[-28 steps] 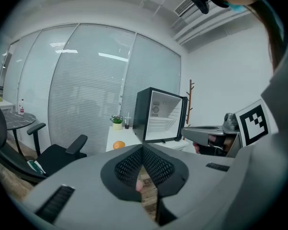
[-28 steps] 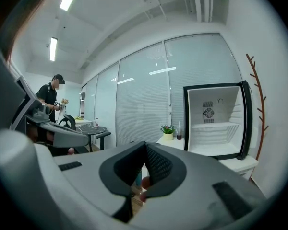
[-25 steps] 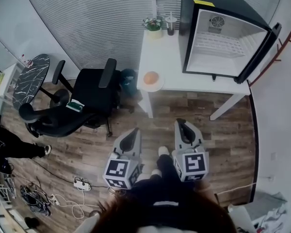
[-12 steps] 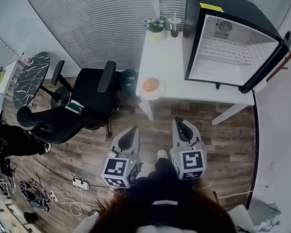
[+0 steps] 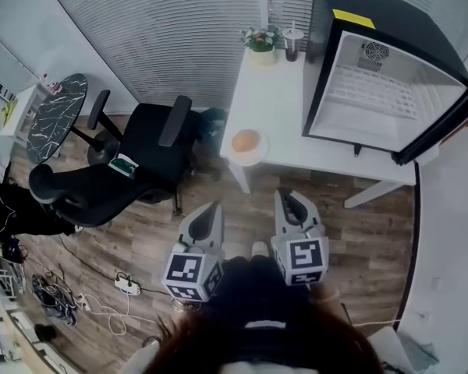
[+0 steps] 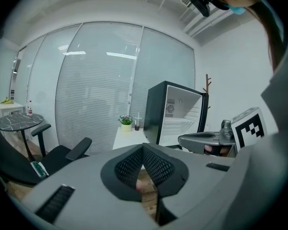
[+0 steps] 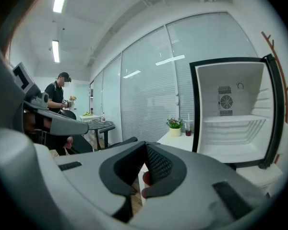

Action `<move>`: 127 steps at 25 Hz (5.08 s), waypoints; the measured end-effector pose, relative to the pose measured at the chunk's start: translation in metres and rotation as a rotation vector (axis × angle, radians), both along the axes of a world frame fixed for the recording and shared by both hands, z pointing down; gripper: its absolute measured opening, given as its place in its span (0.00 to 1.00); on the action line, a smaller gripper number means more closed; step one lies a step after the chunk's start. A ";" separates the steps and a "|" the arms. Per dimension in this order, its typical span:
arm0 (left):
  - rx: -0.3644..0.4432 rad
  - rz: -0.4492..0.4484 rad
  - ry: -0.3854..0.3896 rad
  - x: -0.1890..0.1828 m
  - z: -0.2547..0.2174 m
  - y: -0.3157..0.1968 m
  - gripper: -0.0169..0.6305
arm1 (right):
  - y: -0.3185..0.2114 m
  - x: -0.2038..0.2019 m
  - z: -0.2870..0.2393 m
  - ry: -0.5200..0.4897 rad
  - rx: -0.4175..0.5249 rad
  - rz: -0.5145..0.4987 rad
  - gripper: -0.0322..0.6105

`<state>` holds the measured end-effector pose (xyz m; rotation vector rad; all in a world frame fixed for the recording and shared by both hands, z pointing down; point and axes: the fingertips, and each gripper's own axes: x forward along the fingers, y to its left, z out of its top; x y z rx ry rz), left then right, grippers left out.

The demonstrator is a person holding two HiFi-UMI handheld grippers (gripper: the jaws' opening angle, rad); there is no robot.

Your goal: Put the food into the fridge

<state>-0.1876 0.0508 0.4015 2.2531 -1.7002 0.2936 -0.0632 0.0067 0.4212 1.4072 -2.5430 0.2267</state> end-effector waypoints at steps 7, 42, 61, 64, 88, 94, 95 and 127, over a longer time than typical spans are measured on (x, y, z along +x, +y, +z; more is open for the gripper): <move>-0.014 -0.038 -0.012 -0.006 0.002 -0.003 0.03 | -0.009 -0.004 0.010 -0.045 -0.058 -0.017 0.05; -0.061 0.049 -0.026 -0.047 0.014 -0.096 0.03 | -0.081 -0.052 0.085 -0.158 -0.322 0.026 0.14; -0.070 0.100 -0.058 -0.071 0.019 -0.120 0.03 | -0.098 -0.061 0.147 -0.356 -0.542 0.170 0.24; -0.069 0.104 -0.059 -0.075 0.019 -0.124 0.03 | -0.100 -0.063 0.157 -0.409 -0.582 0.188 0.26; -0.080 0.106 -0.096 -0.089 0.021 -0.134 0.03 | -0.109 -0.081 0.204 -0.589 -0.778 0.223 0.27; -0.081 0.088 -0.106 -0.096 0.022 -0.134 0.03 | -0.110 -0.081 0.216 -0.640 -0.819 0.241 0.28; -0.082 0.087 -0.108 -0.096 0.022 -0.134 0.03 | -0.111 -0.082 0.217 -0.649 -0.824 0.243 0.28; -0.096 0.069 -0.163 -0.116 0.023 -0.145 0.03 | -0.128 -0.098 0.239 -0.892 -0.908 0.305 0.21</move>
